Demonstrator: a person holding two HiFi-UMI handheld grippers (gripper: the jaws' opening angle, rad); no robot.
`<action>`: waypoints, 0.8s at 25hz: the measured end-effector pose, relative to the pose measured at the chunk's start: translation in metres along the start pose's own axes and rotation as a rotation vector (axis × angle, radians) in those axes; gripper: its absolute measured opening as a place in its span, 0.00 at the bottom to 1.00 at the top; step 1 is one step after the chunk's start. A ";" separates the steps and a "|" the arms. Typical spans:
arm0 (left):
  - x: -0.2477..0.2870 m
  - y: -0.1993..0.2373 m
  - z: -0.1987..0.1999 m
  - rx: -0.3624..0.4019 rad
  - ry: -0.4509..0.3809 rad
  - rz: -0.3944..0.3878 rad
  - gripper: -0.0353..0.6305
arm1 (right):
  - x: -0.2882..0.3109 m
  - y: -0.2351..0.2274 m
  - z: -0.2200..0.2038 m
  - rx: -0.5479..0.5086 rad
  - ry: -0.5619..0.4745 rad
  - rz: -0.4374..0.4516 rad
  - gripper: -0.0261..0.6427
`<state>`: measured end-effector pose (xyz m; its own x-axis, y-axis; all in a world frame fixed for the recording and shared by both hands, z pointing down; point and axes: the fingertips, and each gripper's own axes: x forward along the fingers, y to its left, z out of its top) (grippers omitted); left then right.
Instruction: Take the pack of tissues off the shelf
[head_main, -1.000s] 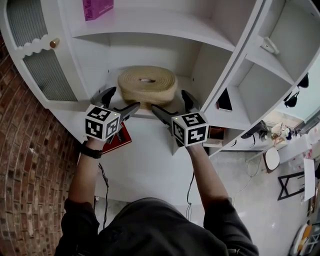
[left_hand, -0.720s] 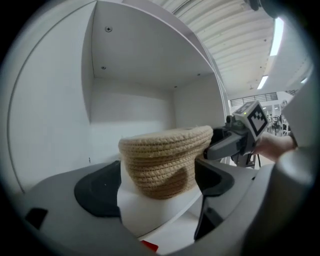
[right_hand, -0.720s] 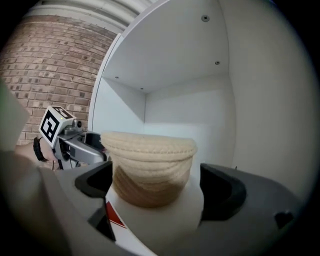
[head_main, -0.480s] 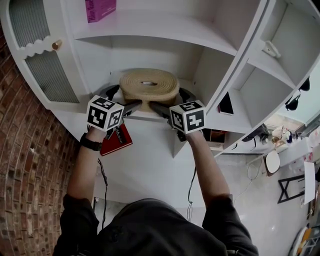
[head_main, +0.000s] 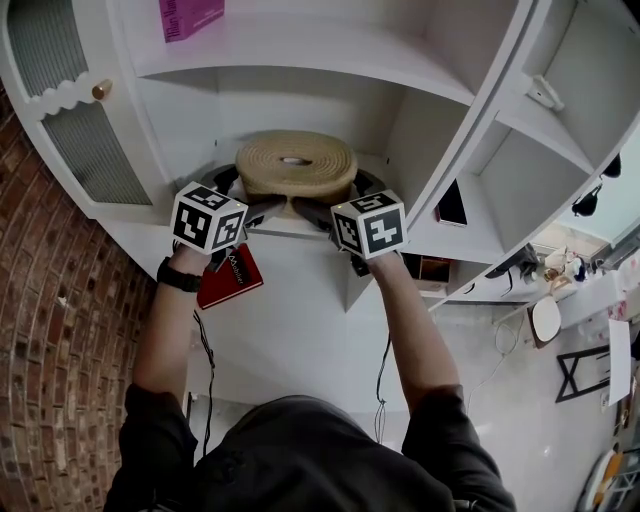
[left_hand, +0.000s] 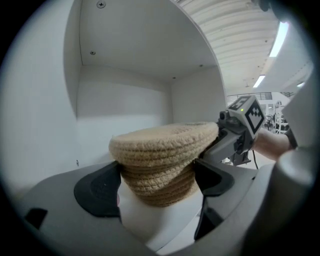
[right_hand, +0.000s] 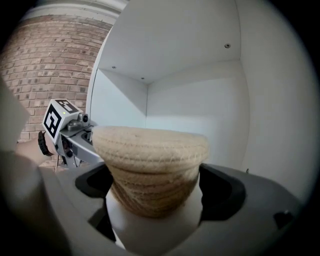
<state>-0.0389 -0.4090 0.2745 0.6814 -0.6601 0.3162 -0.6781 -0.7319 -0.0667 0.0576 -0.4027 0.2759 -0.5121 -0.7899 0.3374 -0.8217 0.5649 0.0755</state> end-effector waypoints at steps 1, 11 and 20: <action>-0.001 -0.001 0.000 0.001 -0.001 0.000 0.75 | -0.001 0.001 0.000 -0.003 -0.003 0.000 0.85; -0.028 -0.027 -0.006 0.018 -0.040 0.005 0.75 | -0.029 0.026 -0.006 -0.019 -0.056 0.004 0.84; -0.079 -0.068 -0.026 0.064 -0.113 0.051 0.75 | -0.073 0.076 -0.022 -0.072 -0.125 0.002 0.83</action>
<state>-0.0538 -0.3031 0.2784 0.6756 -0.7089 0.2026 -0.6962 -0.7038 -0.1413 0.0382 -0.2975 0.2778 -0.5442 -0.8099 0.2188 -0.8030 0.5784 0.1438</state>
